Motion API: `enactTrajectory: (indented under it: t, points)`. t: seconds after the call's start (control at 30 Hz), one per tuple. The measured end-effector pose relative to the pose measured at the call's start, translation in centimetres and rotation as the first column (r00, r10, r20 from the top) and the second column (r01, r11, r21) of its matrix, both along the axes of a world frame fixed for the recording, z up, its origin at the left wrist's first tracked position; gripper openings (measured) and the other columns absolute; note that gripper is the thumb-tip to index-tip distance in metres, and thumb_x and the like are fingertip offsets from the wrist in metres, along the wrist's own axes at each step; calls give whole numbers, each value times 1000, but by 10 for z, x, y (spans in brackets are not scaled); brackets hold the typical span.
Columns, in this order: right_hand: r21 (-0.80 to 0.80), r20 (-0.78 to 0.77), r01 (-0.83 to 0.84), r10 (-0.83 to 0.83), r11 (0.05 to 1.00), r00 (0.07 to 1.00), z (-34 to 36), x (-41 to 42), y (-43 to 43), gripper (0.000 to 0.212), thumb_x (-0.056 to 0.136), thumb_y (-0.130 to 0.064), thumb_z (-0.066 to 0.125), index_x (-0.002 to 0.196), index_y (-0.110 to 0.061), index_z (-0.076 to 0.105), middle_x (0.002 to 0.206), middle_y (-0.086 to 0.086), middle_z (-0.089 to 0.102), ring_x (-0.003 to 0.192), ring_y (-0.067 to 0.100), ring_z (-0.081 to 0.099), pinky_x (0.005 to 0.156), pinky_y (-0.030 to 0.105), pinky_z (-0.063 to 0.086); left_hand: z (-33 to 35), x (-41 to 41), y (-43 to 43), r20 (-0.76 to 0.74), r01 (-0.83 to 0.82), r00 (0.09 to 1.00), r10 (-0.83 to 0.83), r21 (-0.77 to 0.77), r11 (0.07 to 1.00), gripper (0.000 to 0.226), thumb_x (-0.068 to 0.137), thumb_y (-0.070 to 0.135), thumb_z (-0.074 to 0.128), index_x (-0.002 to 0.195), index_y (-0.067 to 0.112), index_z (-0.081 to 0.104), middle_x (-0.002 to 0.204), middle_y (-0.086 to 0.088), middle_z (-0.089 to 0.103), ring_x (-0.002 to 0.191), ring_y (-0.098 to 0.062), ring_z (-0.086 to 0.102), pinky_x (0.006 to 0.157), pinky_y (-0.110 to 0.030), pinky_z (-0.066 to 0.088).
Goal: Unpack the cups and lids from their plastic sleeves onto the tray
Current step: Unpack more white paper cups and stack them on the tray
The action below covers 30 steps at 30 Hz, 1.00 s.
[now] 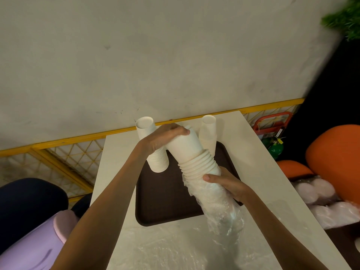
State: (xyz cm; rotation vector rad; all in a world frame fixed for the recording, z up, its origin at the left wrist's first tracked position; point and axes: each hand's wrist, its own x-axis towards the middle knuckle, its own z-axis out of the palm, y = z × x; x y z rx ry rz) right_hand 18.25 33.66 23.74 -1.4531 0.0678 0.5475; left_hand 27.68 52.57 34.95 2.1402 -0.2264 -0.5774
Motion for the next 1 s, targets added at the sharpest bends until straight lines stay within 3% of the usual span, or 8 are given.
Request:
enactTrajectory:
  t: [0.07, 0.17, 0.33, 0.47, 0.57, 0.67, 0.77, 1.0]
  points:
    - [12, -3, 20, -20, 1000, 1000, -1, 0, -3, 78, 42, -47, 83, 112, -26, 54, 105, -2, 65, 94, 8, 64, 66, 15, 52, 1, 3, 8, 26, -89, 995, 91, -68, 994, 53, 67, 53, 55, 107, 18, 60, 95, 4, 57, 91, -16, 53, 75, -26, 39]
    - [37, -30, 78, -77, 996, 997, 5, -1, -6, 44, 71, -25, 77, 107, -24, 52, 97, -6, 62, 84, 4, 61, 58, 11, 50, -4, 5, 24, 4, -159, 987, 161, -146, 976, 65, 53, 65, 60, 104, 26, 61, 99, 3, 61, 97, -17, 57, 91, -32, 43]
    - [70, -24, 92, -91, 993, 996, 6, 2, -10, 37, 72, -27, 77, 101, -22, 55, 89, -6, 67, 76, 8, 67, 56, 13, 50, -14, 8, 47, -18, -170, 985, 170, -216, 961, 79, 51, 70, 60, 116, 25, 58, 117, -4, 63, 111, -20, 58, 99, -40, 46]
    - [122, 20, 127, -131, 984, 991, 6, 5, -14, 60, 57, -40, 79, 109, -20, 59, 88, -5, 74, 83, 10, 71, 63, 19, 54, -16, 8, 60, -82, -192, 981, 174, -310, 931, 80, 50, 64, 65, 119, 24, 56, 114, -1, 64, 104, -18, 61, 83, -30, 51]
    - [184, 26, 176, -184, 967, 983, 9, 7, -15, 43, 71, -26, 68, 111, -18, 59, 88, -3, 75, 83, 11, 71, 64, 21, 55, -23, 3, 66, -177, -174, 977, 121, -327, 929, 84, 40, 60, 81, 112, 25, 57, 111, -5, 61, 101, -21, 62, 85, -33, 54]
    - [203, 45, 196, -209, 959, 977, 11, 10, -14, 63, 59, -34, 85, 113, -15, 60, 87, 0, 75, 80, 12, 71, 62, 22, 55, -32, -2, 68, -250, -121, 967, 43, -304, 945, 105, 23, 65, 87, 114, 24, 54, 108, -3, 65, 98, -18, 66, 90, -37, 54]
    - [199, 51, 231, -245, 952, 968, 12, 13, -10, 94, 27, -59, 89, 107, -19, 63, 91, 3, 75, 85, 16, 71, 64, 25, 56, -37, -8, 64, -304, -21, 951, -63, -264, 964, 106, 25, 65, 88, 118, 27, 51, 117, -3, 63, 109, -18, 63, 92, -37, 54]
    - [189, 41, 274, -287, 943, 957, 9, 19, -4, 99, 29, -63, 88, 113, -19, 61, 101, 7, 73, 94, 22, 70, 71, 30, 57, -36, -6, 64, -292, -32, 954, -70, -331, 943, 88, 38, 37, 88, 117, 26, 52, 122, -2, 60, 118, -19, 57, 86, -28, 56]
